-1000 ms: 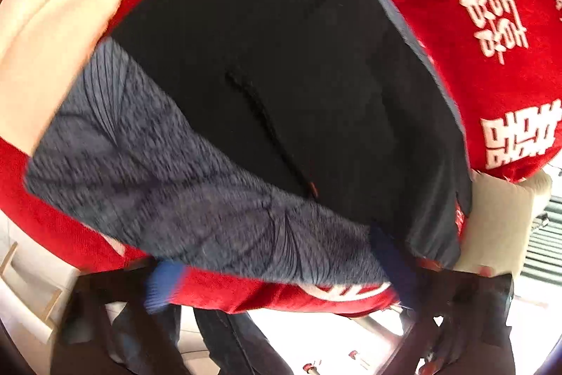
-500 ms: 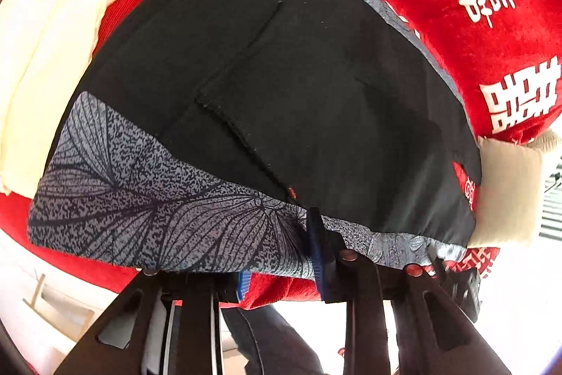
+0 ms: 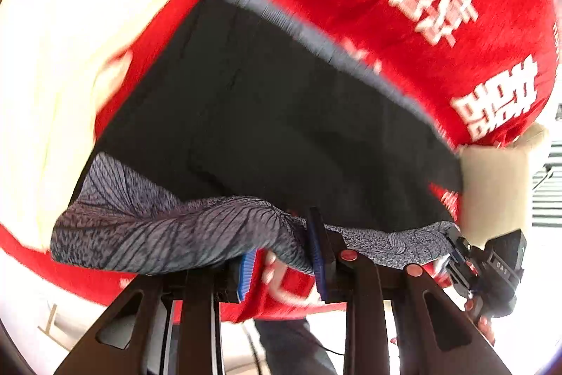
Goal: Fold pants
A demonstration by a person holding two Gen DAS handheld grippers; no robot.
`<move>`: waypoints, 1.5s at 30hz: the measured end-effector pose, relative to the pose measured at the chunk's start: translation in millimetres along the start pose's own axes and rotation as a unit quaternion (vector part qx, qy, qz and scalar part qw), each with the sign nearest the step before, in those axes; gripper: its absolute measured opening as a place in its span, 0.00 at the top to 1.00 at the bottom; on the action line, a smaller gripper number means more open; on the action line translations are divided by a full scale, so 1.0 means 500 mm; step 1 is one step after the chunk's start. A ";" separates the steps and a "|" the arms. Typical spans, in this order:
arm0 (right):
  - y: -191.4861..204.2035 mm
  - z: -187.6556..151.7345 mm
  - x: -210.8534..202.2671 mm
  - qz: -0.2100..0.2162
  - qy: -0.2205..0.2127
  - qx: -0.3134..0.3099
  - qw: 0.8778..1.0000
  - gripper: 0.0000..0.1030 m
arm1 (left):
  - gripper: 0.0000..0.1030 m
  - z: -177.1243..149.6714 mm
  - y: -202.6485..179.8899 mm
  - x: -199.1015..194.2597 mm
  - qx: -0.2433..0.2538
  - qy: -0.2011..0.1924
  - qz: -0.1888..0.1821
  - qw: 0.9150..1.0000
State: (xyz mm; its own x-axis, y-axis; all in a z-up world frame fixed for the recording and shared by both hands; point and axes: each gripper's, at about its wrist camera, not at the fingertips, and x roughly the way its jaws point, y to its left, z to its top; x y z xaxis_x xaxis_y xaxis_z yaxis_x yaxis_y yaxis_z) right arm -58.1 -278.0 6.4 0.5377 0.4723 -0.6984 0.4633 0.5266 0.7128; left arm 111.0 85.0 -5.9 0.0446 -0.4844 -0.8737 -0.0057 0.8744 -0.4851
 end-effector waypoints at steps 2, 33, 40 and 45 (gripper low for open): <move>0.023 0.070 0.020 0.008 0.016 -0.018 1.000 0.92 | 0.71 0.052 -0.026 -0.008 -0.002 -0.021 -0.005 1.000; 0.078 0.392 0.232 -0.135 0.146 -0.191 0.961 0.67 | 0.30 0.242 -0.242 0.274 0.136 -0.021 0.190 0.972; -0.009 0.374 0.262 -0.211 0.133 -0.225 0.942 0.83 | 0.17 0.172 -0.313 0.410 0.147 -0.022 0.213 0.966; -0.025 0.396 0.192 -0.162 0.115 -0.185 0.962 0.71 | 0.12 0.172 -0.304 0.384 0.150 -0.016 0.244 0.958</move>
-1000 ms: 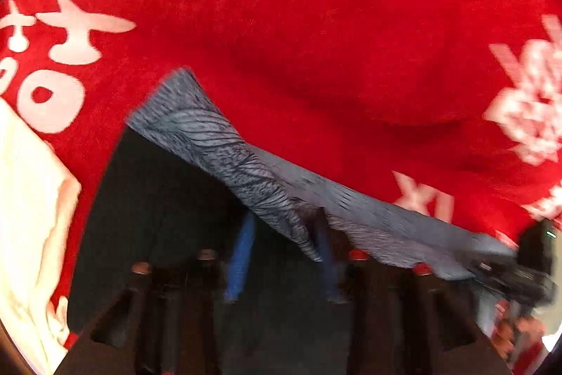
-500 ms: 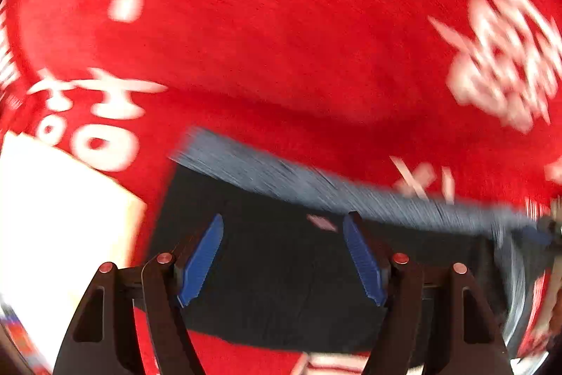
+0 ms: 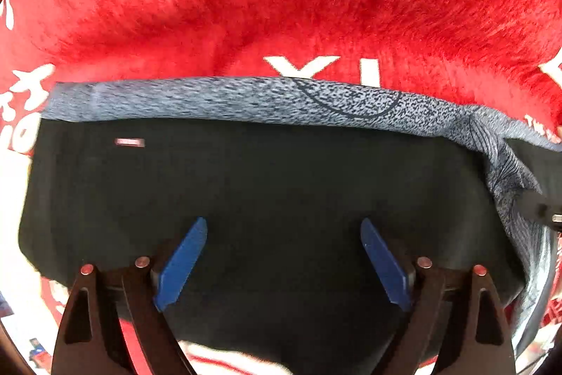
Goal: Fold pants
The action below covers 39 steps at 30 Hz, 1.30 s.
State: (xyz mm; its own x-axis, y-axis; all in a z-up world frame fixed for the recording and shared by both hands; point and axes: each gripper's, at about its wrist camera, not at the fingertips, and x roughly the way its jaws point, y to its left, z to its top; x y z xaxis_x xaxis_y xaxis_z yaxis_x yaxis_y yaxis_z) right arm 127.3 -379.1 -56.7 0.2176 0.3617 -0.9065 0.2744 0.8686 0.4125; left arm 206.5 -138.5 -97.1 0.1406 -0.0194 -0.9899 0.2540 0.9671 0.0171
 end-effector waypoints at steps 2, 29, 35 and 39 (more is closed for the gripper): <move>-0.022 -0.028 -0.052 0.008 -0.024 0.011 1.000 0.53 | 0.12 -0.002 0.002 -0.028 0.020 -0.015 0.013 1.000; -0.274 -0.652 -0.228 -0.059 -0.128 0.257 0.956 0.49 | 0.12 -0.233 -0.254 -0.149 0.164 -0.040 -0.055 0.984; -0.291 -0.622 -0.219 -0.030 -0.131 0.222 0.966 0.49 | 0.12 -0.231 -0.285 -0.139 0.161 -0.037 -0.048 0.985; -0.289 -0.598 -0.228 0.002 -0.085 0.189 0.978 0.97 | 0.12 -0.218 -0.309 -0.133 0.151 -0.027 -0.041 0.987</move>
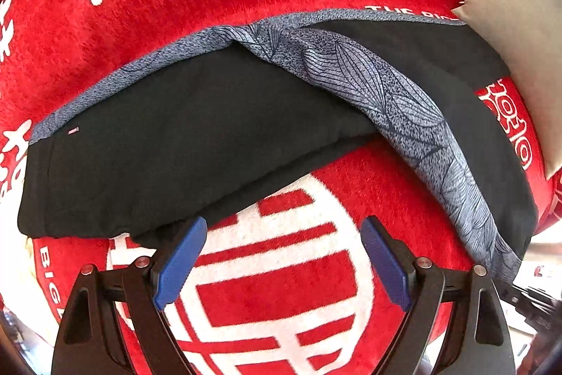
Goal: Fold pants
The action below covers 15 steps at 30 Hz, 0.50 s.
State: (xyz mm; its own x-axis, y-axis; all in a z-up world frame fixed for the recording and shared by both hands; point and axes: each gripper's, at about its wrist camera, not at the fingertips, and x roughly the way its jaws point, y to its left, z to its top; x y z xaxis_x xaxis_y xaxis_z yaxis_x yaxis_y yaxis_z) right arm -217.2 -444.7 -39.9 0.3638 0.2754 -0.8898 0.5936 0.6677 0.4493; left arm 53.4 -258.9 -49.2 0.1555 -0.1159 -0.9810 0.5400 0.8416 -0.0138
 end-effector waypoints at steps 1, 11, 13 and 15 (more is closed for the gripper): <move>0.009 0.010 -0.010 0.006 0.002 -0.010 1.000 0.97 | 0.12 0.007 -0.007 0.005 -0.001 0.005 0.002 1.000; 0.089 0.343 -0.229 0.021 -0.074 -0.105 0.992 0.97 | 0.12 0.097 -0.026 -0.019 -0.048 0.011 0.032 0.998; 0.093 0.452 -0.241 0.000 -0.092 -0.122 0.988 0.97 | 0.12 0.120 -0.032 -0.024 -0.056 0.008 0.036 0.998; 0.093 0.539 -0.236 -0.013 -0.099 -0.126 0.987 0.97 | 0.12 0.150 -0.043 -0.021 -0.061 0.005 0.039 0.997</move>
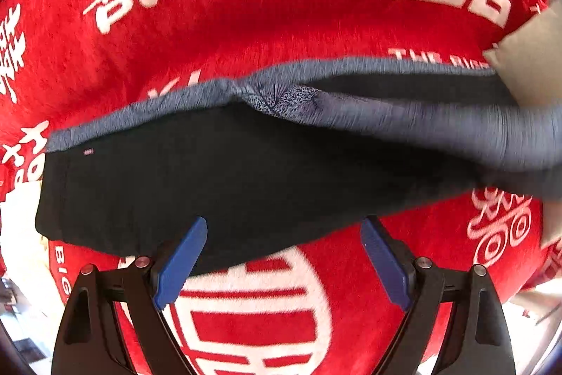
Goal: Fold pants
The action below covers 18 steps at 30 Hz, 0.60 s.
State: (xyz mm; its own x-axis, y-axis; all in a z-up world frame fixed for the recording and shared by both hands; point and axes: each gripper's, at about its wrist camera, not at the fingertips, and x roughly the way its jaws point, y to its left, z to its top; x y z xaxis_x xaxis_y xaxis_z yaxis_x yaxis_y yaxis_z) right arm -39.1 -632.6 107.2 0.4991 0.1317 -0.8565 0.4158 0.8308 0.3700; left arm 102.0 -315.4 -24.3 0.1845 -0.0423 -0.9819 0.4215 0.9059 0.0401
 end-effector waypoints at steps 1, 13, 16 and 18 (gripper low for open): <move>-0.011 0.036 0.012 -0.014 0.001 -0.009 1.000 0.97 | 0.12 0.013 -0.008 0.000 -0.001 -0.002 0.002 1.000; -0.034 0.180 0.168 -0.113 0.079 -0.064 0.988 0.30 | 0.12 0.142 -0.075 0.063 -0.011 -0.005 0.011 1.000; -0.022 0.190 0.133 -0.100 0.044 -0.060 0.992 0.30 | 0.12 0.159 -0.087 0.081 -0.003 0.000 0.011 1.000; -0.010 0.182 0.120 -0.101 0.034 -0.057 0.993 0.36 | 0.12 0.167 -0.098 0.093 0.003 0.003 0.011 1.000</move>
State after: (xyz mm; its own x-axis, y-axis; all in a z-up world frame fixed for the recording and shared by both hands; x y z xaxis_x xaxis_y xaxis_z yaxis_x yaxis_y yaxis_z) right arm 58.1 -678.2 86.6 0.3610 -0.0103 -0.9325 0.4110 0.8993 0.1492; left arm 164.0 -396.8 -56.6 0.1889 -0.0212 -0.9818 0.4222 0.9044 0.0617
